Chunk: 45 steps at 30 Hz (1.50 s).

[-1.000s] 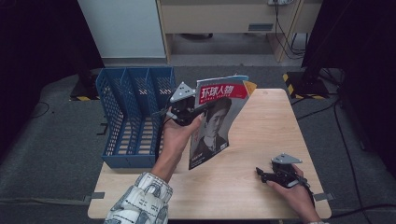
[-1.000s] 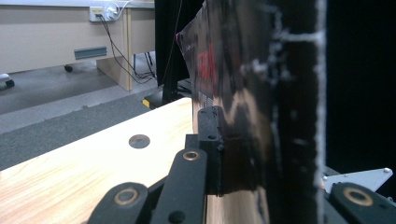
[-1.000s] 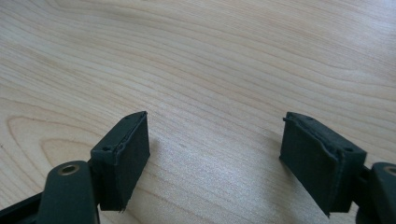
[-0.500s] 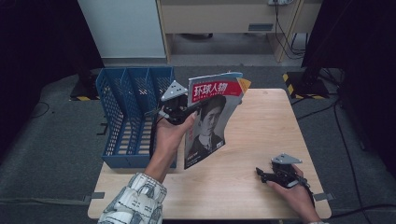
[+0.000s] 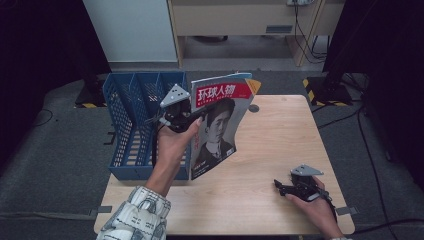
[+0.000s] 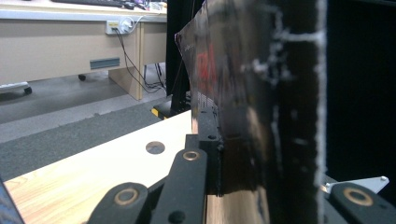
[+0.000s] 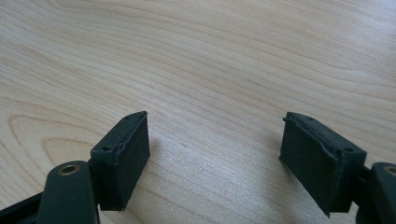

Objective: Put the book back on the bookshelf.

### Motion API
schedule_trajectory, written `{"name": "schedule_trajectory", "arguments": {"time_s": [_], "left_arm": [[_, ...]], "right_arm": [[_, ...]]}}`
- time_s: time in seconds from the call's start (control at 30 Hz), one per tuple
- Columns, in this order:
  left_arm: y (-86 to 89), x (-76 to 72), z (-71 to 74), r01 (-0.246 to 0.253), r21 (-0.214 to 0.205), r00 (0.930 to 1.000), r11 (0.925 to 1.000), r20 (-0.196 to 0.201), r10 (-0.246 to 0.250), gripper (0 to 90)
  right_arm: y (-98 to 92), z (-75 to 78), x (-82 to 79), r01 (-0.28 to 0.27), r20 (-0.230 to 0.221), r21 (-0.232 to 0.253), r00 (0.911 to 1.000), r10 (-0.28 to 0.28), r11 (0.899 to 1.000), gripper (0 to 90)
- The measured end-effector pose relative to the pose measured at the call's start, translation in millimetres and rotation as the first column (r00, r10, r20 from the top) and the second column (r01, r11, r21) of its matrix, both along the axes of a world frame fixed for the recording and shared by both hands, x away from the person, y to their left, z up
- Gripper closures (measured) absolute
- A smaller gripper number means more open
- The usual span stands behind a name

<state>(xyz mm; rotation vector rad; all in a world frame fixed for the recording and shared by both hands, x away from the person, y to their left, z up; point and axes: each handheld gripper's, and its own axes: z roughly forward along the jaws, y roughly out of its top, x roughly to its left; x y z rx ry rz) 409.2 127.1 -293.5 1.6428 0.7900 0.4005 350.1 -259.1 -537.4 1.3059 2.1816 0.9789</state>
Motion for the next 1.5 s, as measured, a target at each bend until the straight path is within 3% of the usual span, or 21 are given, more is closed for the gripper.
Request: {"name": "schedule_trajectory", "arguments": {"time_s": [1.5], "left_arm": [[69.8, -21.2, 10.4, -0.098, -0.027, 0.9950, 0.9948, 0.016, 0.099, 86.7]], "right_arm": [[0.2, 0.1, -0.3, 0.001, -0.003, 0.001, 1.0000, -0.001, 1.000, 24.0]]}}
